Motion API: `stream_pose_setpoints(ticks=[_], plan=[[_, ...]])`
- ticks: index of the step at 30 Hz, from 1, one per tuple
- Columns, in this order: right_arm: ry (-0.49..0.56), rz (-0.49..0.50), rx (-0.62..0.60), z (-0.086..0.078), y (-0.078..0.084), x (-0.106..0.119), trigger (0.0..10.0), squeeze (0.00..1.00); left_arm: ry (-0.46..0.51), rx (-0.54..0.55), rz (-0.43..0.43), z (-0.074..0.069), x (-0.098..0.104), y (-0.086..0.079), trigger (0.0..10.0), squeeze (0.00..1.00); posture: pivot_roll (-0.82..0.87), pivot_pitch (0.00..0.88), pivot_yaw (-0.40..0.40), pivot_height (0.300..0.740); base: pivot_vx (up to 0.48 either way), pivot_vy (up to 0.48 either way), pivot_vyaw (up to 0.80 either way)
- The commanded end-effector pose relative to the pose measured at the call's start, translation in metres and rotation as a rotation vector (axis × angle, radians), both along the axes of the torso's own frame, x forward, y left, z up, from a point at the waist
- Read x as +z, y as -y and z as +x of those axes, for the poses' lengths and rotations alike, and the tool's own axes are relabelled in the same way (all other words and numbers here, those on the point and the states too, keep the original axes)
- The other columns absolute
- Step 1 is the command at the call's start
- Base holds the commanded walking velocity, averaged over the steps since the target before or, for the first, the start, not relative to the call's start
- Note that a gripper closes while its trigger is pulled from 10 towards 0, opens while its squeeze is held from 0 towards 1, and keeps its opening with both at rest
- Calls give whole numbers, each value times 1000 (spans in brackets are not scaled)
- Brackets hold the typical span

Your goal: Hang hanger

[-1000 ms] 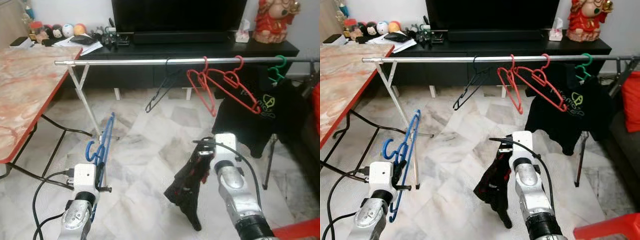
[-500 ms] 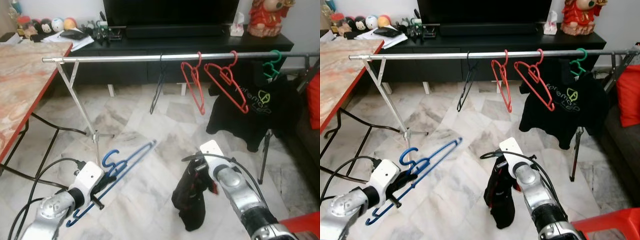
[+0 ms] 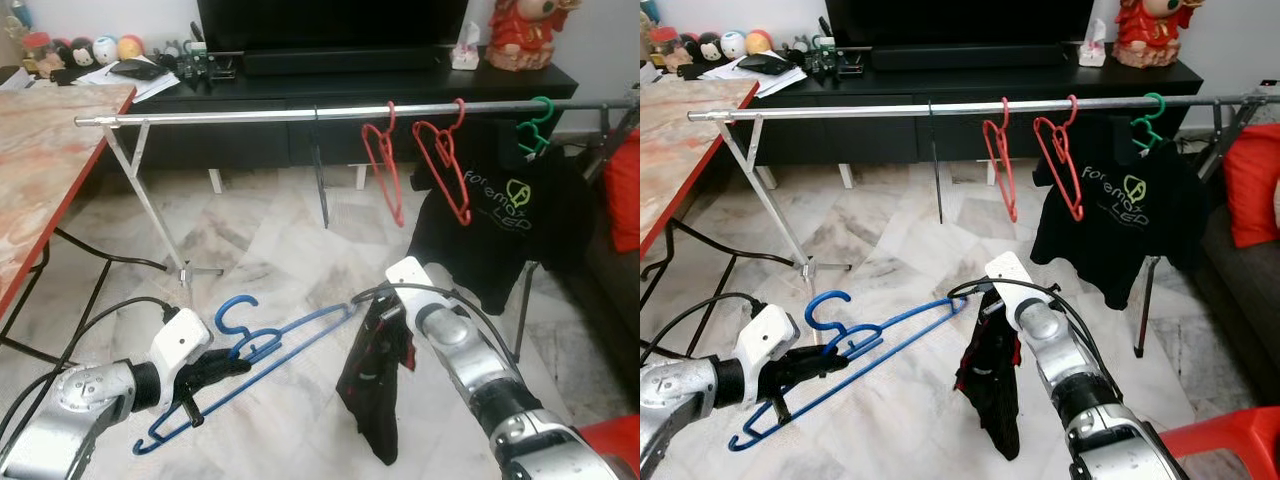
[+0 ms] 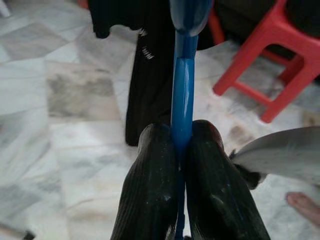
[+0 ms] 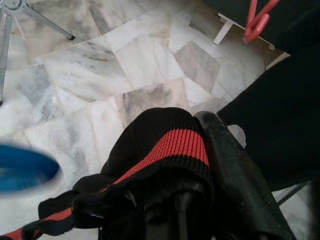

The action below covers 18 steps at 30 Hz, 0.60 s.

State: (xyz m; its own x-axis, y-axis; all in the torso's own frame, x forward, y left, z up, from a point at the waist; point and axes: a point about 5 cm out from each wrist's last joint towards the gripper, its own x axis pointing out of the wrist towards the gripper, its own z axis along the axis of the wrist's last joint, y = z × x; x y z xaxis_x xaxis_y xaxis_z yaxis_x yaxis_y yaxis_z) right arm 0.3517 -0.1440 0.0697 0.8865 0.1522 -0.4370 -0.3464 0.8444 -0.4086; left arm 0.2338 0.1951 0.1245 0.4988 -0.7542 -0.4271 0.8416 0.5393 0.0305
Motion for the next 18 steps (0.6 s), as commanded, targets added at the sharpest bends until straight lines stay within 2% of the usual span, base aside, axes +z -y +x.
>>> stream_pose_setpoints(ticks=[1,3,9,13,18], plan=[[20,4,16,4,-6,5,10000,0,-30,-51,12,-7,3,1,10000,0,-50,68,4,740,0,0,0],[21,9,21,5,-10,6,10000,0,-55,-108,32,-15,3,4,10000,0,-50,68,5,740,0,0,0],[51,17,26,12,-16,16,10000,0,-97,-133,82,-18,1,3,10000,0,-47,54,10,740,0,0,0],[78,83,57,16,-31,28,10000,0,-51,-87,93,-9,0,6,10000,0,-45,45,12,740,0,0,0],[96,101,78,17,-39,35,10000,0,-21,-46,131,-3,-5,6,10000,0,-50,39,13,740,0,0,0]])
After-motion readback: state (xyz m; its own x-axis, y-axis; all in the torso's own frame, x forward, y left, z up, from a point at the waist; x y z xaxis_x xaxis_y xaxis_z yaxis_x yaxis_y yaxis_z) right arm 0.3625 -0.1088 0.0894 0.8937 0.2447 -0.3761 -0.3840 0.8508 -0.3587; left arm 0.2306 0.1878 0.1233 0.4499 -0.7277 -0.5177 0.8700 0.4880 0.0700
